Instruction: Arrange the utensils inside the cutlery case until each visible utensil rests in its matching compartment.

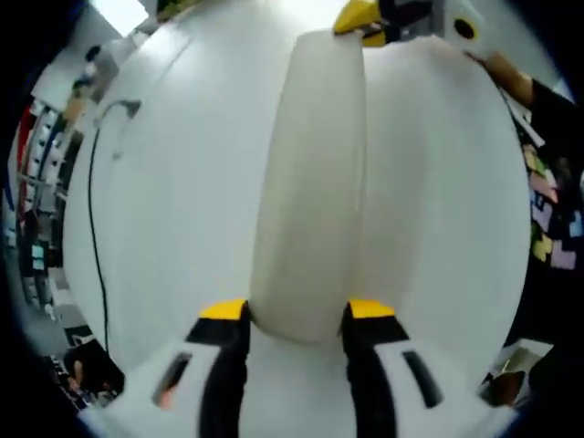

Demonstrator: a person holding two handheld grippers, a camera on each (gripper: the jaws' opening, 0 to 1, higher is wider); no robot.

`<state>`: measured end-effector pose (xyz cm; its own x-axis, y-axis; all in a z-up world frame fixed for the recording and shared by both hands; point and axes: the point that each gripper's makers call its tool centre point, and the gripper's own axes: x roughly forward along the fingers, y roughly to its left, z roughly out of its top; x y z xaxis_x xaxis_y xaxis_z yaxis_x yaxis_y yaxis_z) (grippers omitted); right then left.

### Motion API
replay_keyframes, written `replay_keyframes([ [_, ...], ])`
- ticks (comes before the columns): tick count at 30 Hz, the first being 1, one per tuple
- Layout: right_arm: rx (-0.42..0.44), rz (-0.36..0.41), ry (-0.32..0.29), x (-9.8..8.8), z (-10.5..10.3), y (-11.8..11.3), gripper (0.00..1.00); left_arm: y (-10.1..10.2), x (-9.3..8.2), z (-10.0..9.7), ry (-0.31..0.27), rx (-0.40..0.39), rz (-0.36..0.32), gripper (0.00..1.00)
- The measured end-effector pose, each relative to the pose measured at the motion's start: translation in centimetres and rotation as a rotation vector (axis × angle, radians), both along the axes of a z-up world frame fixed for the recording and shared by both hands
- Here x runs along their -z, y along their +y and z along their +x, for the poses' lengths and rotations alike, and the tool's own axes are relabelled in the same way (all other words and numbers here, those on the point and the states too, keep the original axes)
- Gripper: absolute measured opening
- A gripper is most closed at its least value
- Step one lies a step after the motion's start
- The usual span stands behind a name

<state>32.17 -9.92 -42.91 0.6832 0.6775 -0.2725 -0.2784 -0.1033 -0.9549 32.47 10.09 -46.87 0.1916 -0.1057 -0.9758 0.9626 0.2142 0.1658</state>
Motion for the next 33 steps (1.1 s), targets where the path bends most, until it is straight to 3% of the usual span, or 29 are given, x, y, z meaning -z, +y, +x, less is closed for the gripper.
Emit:
replay_keyframes([
  [1,0.015,0.007,0.037,0.4,0.0,-0.3,0.07,0.0,0.0,0.0,0.002,-0.004,0.006,0.42],
  [8,0.016,0.037,0.076,0.1,-0.3,-0.6,0.06,0.1,0.1,-0.1,0.026,-0.009,0.041,0.42],
  [16,0.007,0.040,0.131,0.2,-1.0,-0.8,0.07,0.0,0.1,-0.1,0.017,0.015,0.058,0.42],
  [20,-0.003,0.076,0.225,0.4,-1.8,-1.0,0.09,0.1,0.0,-0.1,0.016,0.015,0.063,0.42],
  [23,0.001,0.090,0.248,0.3,-1.9,-1.2,0.09,0.1,0.0,-0.1,0.016,0.017,0.064,0.42],
  [25,0.002,0.105,0.300,0.5,-2.4,-1.2,0.09,0.1,0.0,0.0,0.015,0.018,0.065,0.42],
  [28,0.027,0.188,0.425,0.4,-3.0,-1.7,0.09,0.0,0.0,-0.1,0.005,0.025,0.071,0.42],
  [29,0.044,0.231,0.442,0.1,-2.8,-1.9,0.10,0.0,0.0,-0.2,0.000,0.027,0.076,0.42],
  [33,0.060,0.234,0.431,0.1,-2.5,-2.1,0.11,-0.2,-0.1,-0.1,-0.009,0.054,0.095,0.42],
])
